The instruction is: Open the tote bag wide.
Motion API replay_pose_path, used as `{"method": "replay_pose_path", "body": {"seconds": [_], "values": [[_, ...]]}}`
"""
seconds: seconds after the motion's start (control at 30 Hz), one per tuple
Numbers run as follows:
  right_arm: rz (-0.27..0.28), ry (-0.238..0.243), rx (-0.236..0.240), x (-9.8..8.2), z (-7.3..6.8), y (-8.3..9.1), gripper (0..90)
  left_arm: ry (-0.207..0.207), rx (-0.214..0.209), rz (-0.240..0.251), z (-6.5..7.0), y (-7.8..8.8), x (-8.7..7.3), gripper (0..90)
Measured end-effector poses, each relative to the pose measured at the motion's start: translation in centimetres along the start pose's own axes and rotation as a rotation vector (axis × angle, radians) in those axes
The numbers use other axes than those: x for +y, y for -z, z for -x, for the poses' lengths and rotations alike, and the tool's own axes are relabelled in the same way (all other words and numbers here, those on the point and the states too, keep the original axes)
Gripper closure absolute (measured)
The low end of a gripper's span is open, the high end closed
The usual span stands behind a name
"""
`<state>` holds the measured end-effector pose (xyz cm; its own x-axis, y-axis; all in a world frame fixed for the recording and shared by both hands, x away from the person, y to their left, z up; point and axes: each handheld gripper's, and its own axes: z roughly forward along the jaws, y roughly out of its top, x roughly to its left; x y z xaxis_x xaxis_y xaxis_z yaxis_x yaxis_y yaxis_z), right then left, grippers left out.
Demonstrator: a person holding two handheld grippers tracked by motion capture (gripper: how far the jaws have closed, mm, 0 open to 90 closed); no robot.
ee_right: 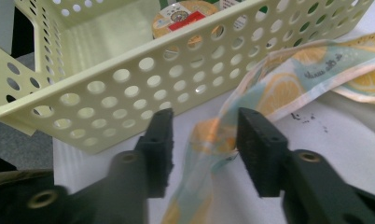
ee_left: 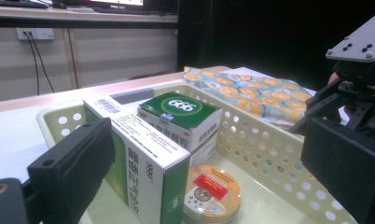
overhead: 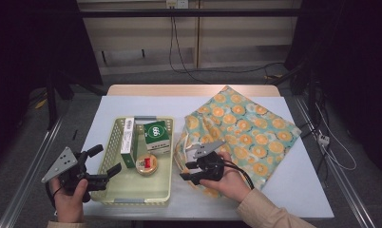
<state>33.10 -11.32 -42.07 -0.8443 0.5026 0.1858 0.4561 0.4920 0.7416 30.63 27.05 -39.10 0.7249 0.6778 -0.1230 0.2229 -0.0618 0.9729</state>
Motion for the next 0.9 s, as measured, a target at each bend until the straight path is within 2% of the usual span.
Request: {"method": "replay_pose_path", "body": {"seconds": [0.07, 0.2, 0.27, 0.43, 0.57, 0.73, 0.9], "values": [[-0.007, -0.012, 0.007, -0.1, 0.3, 0.0, 75.3, 0.004, 0.0, 0.0, 0.0, 0.0, 0.0, 2.8], [-0.011, -0.04, 0.044, -0.2, 0.9, 0.1, 86.0, 0.006, -0.001, -0.006, -0.2, 0.0, -0.2, 2.8], [-0.008, -0.046, 0.057, -0.3, 1.2, 0.2, 88.1, 0.01, 0.005, -0.005, -0.2, 0.0, -0.2, 2.8], [0.0, -0.053, 0.052, -0.3, 1.6, 0.6, 89.7, 0.001, 0.0, -0.004, -0.2, 0.1, -0.1, 2.8], [0.003, -0.048, 0.039, -0.2, 1.9, 1.0, 90.0, 0.01, 0.003, -0.002, -0.2, 0.1, -0.2, 2.8], [0.028, -0.054, 0.021, 0.0, 2.3, 2.0, 90.0, 0.004, 0.003, -0.008, -0.4, 0.2, -0.3, 2.8], [0.05, -0.065, -0.006, 0.1, 3.1, 3.1, 90.0, 0.018, 0.008, -0.006, -0.6, 0.2, -0.5, 2.8]]}}
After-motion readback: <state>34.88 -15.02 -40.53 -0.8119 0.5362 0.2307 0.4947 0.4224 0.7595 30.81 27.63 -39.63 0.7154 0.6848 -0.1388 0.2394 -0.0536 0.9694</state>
